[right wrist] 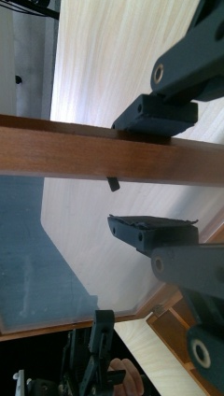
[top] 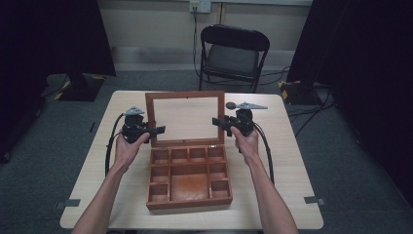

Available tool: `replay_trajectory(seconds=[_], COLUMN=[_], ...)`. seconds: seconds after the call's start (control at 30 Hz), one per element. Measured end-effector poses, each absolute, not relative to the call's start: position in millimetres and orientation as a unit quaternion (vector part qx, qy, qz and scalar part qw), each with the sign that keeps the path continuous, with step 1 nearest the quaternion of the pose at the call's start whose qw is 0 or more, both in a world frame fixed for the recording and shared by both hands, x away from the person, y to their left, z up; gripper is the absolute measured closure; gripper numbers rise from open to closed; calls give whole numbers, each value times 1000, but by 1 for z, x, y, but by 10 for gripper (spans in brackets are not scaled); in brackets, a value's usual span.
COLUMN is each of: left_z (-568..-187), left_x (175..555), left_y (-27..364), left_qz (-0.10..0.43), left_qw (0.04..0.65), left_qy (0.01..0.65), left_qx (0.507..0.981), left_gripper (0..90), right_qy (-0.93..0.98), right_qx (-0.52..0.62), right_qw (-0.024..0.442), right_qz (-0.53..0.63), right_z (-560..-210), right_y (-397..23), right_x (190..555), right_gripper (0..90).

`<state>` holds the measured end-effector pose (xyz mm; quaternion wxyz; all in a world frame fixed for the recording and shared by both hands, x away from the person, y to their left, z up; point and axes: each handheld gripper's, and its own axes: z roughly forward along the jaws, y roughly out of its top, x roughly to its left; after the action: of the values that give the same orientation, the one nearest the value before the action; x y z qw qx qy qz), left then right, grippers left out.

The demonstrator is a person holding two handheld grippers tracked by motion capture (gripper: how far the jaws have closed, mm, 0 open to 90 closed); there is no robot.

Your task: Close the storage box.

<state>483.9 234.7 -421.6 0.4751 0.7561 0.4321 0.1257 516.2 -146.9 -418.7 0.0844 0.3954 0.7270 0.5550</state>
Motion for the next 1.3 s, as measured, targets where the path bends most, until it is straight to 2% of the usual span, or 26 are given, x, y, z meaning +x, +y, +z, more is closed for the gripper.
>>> replay_trajectory(seconds=[0.4,0.53,0.63,1.03,1.17,1.3], left_z=[-412,-411,-410,-405,-405,-405], left_x=[473,471,470,469,464,458], left_y=[231,233,228,225,224,222], left_qz=[142,127,145,140,146,153], left_qw=[473,490,472,472,475,475], left_qy=[419,421,413,406,406,398], left_qx=[762,753,765,770,767,770], left_gripper=[448,457,435,421,410,375], right_qy=[735,738,742,740,740,742], right_qx=[389,393,393,397,397,395], right_qw=[93,90,91,92,90,83], right_qz=[547,541,535,535,536,535], right_z=[-410,-407,-405,-403,-402,-401], right_y=[-146,-146,-145,-150,-149,-146], right_x=[503,500,498,487,481,476], right_gripper=[545,528,526,527,506,415])
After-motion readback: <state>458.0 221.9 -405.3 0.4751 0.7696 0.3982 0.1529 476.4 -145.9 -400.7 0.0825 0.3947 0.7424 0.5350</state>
